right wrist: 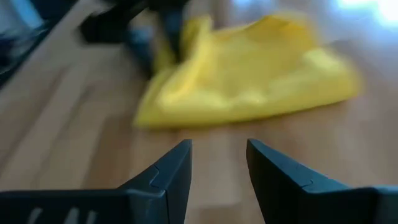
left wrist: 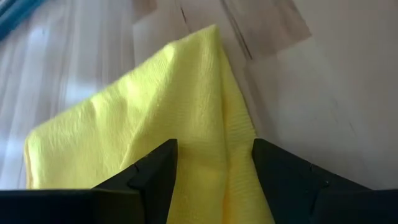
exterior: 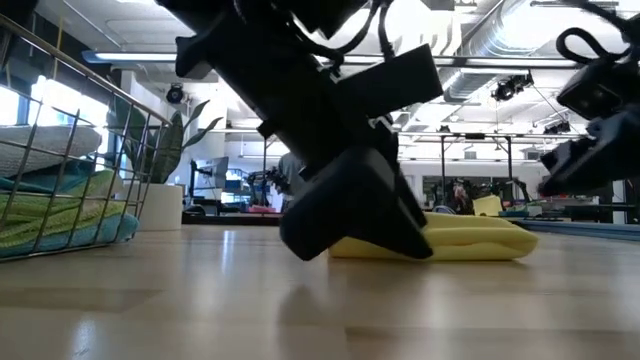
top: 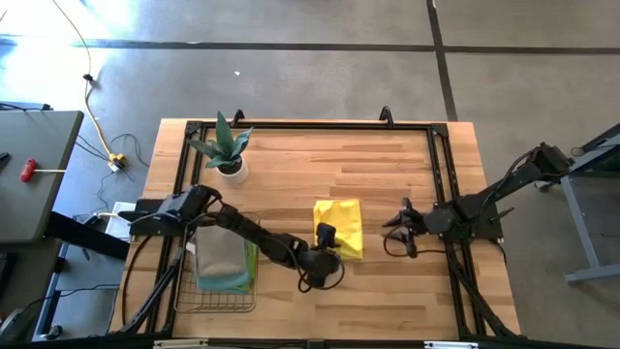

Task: Fold microfiber towels
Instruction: Put the yellow microfiber towel into the wire basket

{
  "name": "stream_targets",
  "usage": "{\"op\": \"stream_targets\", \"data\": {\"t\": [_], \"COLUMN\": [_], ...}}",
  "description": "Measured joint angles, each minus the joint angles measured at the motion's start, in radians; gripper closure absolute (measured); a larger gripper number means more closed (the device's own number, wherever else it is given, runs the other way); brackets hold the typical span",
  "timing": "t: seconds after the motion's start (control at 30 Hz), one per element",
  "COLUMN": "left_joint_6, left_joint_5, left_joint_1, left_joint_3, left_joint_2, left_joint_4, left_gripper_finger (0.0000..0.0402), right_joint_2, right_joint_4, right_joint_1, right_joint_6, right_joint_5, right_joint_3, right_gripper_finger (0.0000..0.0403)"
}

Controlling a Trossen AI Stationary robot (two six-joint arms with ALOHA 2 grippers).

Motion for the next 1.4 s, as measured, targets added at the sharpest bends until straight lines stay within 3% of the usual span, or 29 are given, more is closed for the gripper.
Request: {"op": "stream_targets", "data": {"t": [0.13,0.33,0.6,0.77,0.97,1.17,1.4], "left_joint_6": [-0.046,-0.06,-0.14,-0.158,-0.149,-0.107,-0.135], "left_joint_5": [-0.01,0.017,0.249,0.405,0.402,0.391,0.371], "left_joint_1": [0.0,0.001,0.011,0.013,0.007,-0.015,-0.055], "left_joint_3": [0.004,0.003,0.018,0.063,0.133,0.231,0.269], "left_joint_2": [-0.005,-0.004,-0.009,-0.019,-0.015,-0.016,-0.018], "left_joint_4": [-0.082,-0.105,-0.128,-0.234,-0.314,-0.451,-0.471], "left_gripper_finger": [0.0198,0.0211,0.0245,0.0247,0.0247,0.0247,0.0247], "right_joint_2": [-0.001,-0.002,-0.002,-0.002,-0.002,-0.002,-0.002], "right_joint_4": [-0.006,0.011,-0.031,-0.053,-0.057,-0.059,-0.061], "right_joint_1": [0.0,0.0,0.0,0.0,0.0,0.0,0.0], "right_joint_6": [-0.001,0.056,0.258,0.186,0.058,0.051,0.051], "right_joint_5": [-0.123,-0.119,0.001,0.036,0.039,0.039,0.039], "right_joint_3": [0.0,0.0,0.0,-0.001,-0.001,-0.001,-0.001], "right_gripper_finger": [0.0256,0.0256,0.0256,0.0256,0.0256,0.0256,0.0256]}}
